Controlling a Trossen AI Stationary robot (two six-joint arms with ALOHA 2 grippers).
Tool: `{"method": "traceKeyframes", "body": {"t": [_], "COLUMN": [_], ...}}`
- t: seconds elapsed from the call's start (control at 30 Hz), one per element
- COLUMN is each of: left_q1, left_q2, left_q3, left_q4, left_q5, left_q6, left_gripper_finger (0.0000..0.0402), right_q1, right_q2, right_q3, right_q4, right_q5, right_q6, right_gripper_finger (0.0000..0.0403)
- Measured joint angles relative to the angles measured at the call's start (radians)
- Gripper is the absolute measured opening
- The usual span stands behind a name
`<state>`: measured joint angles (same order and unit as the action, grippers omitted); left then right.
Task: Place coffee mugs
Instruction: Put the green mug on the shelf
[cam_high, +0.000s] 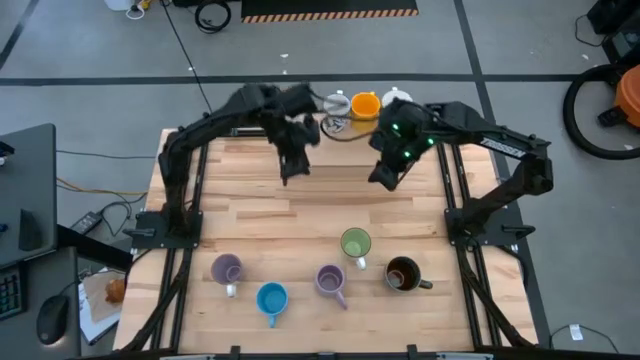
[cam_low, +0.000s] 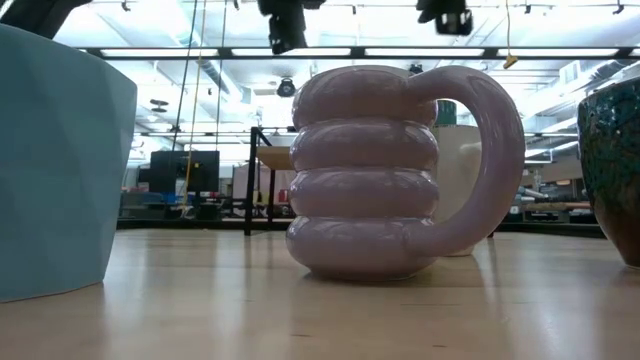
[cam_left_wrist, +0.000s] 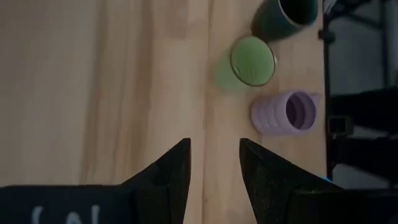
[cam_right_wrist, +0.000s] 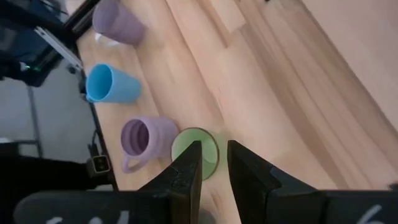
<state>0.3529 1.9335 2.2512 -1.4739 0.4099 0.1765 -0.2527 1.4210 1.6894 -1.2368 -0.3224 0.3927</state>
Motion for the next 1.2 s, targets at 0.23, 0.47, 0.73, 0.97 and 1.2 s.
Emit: {"method": "traceKeyframes", "body": {"t": [0.23,0.47,0.73,0.97,1.2], "left_q1": [-0.176,-0.347,-0.576,-0.774,-0.837], "left_q2": [0.000,0.001,0.002,0.012,0.011], "left_q3": [0.000,0.000,-0.001,-0.002,-0.001], "left_q4": [-0.021,-0.005,0.077,0.091,0.174], "left_q5": [-0.078,-0.090,-0.178,-0.443,-0.657], "left_q6": [-0.044,-0.152,-0.405,-0.600,-0.658], "left_gripper_finger": [0.0142,0.0142,0.0142,0.0142,0.0142], "right_q1": [0.158,0.401,0.629,0.710,0.741], "right_q2": [-0.098,-0.139,-0.111,-0.098,-0.098], "right_q3": [0.000,0.000,-0.003,-0.003,-0.003], "right_q4": [-0.004,0.004,0.010,0.051,0.062], "right_q5": [0.170,0.343,0.498,0.544,0.543], "right_q6": [0.124,0.255,0.297,0.269,0.277], "right_gripper_finger": [0.0082,0.0082,0.0082,0.0082,0.0082]}}
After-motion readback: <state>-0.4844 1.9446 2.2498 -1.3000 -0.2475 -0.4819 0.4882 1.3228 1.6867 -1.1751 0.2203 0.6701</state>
